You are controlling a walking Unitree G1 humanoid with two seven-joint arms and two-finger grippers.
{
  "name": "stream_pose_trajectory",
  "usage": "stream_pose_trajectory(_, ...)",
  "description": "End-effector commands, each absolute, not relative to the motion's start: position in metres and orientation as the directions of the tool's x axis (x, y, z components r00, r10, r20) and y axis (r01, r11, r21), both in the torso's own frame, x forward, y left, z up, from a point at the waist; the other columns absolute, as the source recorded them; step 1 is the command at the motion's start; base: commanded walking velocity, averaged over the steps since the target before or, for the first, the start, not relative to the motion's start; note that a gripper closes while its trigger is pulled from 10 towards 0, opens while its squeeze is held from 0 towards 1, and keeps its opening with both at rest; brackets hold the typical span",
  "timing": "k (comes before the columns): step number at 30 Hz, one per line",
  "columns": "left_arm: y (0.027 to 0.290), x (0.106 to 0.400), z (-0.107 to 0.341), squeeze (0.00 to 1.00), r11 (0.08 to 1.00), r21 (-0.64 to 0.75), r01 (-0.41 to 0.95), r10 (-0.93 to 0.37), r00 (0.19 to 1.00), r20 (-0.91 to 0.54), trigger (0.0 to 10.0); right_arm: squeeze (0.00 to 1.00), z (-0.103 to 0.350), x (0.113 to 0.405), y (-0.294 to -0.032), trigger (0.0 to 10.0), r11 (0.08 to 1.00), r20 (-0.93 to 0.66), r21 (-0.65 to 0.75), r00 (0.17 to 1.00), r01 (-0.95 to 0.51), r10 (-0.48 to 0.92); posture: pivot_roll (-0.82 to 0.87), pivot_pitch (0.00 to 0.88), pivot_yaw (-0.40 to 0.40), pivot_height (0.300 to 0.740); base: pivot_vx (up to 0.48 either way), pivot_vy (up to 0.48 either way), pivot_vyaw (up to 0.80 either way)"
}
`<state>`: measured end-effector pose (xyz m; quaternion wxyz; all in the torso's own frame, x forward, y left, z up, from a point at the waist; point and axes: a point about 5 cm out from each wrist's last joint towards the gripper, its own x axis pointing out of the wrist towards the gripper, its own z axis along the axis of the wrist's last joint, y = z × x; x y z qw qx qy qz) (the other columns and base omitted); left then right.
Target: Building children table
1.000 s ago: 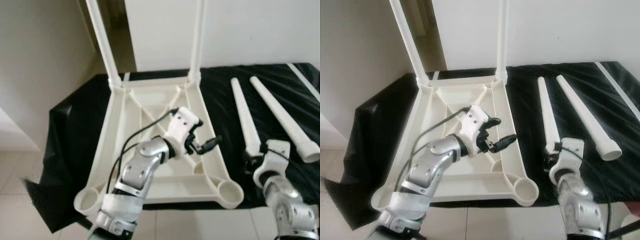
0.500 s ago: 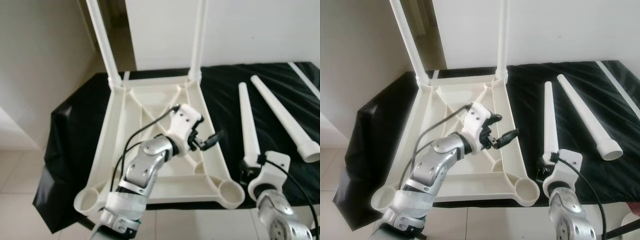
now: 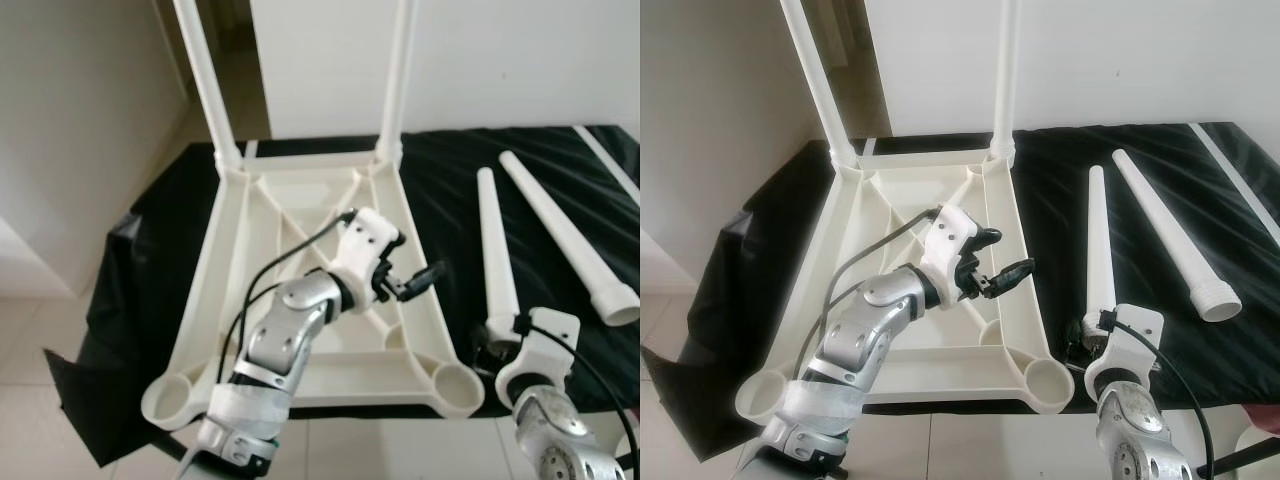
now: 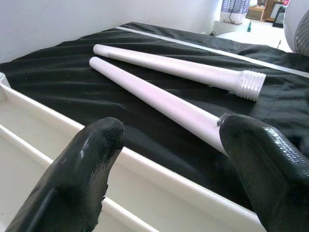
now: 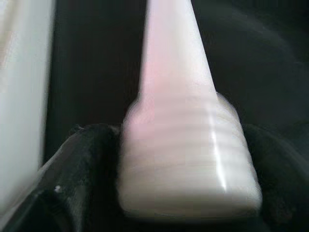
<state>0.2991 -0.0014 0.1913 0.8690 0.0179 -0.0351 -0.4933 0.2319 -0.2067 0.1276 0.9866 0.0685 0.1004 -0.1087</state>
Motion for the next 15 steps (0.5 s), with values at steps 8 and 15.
stream_pose_trajectory(8, 0.002, 0.288, 0.192, 0.00, 0.440, 0.104, 0.892, -0.898, 0.436, 0.060, 10.0, 0.00, 0.160, 0.243, -0.211, 10.0, 0.969, -0.076, 0.134, 0.977, 0.208, -0.199, -0.05, 0.000, 0.028, 0.740, 0.000, 0.000, 0.00)
stream_pose_trajectory(15, 0.002, 0.279, 0.192, 0.00, 0.373, 0.111, 0.921, -0.928, 0.369, 0.055, 10.0, 0.00, 0.174, 0.253, -0.222, 10.0, 0.968, -0.027, 0.146, 0.979, 0.206, -0.204, -0.05, 0.000, 0.033, 0.740, 0.000, 0.000, 0.00)
